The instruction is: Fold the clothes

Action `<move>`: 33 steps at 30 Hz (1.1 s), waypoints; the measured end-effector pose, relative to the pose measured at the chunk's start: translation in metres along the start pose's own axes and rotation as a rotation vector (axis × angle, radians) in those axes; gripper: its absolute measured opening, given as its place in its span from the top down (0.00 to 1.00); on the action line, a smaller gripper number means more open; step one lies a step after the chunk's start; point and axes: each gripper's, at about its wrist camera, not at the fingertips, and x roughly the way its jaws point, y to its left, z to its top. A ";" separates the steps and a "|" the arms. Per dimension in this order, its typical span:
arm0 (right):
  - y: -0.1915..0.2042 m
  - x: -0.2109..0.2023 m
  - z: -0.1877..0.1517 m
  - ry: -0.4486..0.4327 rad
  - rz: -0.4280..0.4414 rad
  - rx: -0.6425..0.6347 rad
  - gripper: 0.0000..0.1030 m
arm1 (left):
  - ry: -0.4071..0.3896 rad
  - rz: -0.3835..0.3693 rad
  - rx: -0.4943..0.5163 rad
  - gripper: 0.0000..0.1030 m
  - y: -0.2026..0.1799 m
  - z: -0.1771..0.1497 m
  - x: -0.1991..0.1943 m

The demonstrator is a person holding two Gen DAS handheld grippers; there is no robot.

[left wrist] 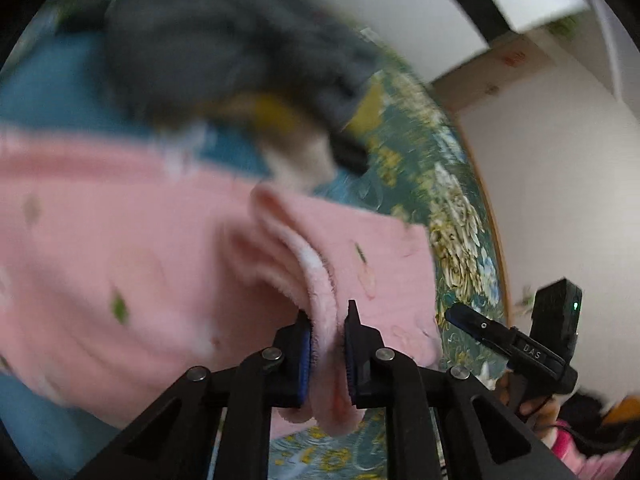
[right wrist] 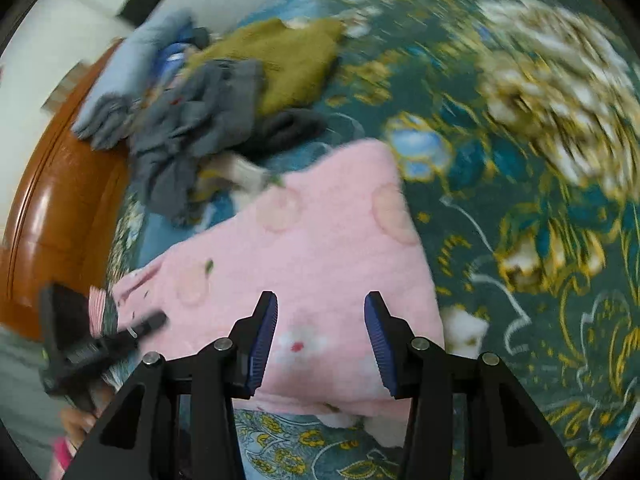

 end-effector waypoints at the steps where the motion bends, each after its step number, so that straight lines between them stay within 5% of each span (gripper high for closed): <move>1: 0.008 -0.003 0.000 -0.014 0.016 -0.038 0.55 | -0.009 0.020 0.020 0.85 0.001 0.003 -0.008; 6: 0.021 0.013 -0.006 0.038 0.042 -0.100 0.55 | 0.060 0.119 -0.135 0.85 0.056 -0.001 0.010; 10: 0.018 0.028 -0.013 0.091 0.037 -0.086 0.55 | 0.139 0.078 -0.359 0.84 0.107 -0.018 0.027; 14: 0.016 0.041 -0.016 0.134 0.028 -0.075 0.55 | 0.123 0.071 -0.340 0.82 0.109 -0.017 0.021; 21: 0.016 0.039 0.042 0.035 -0.080 -0.105 0.55 | 0.116 0.049 -0.363 0.81 0.108 -0.016 0.025; 24: 0.002 0.061 0.055 0.077 -0.122 -0.065 0.55 | 0.122 0.060 -0.357 0.81 0.099 -0.013 0.038; 27: -0.017 0.091 0.054 0.156 -0.161 -0.003 0.55 | 0.116 0.055 -0.359 0.80 0.094 -0.010 0.041; 33: 0.003 0.068 0.044 0.070 -0.170 -0.086 0.55 | 0.045 0.005 -0.363 0.78 0.089 -0.007 0.020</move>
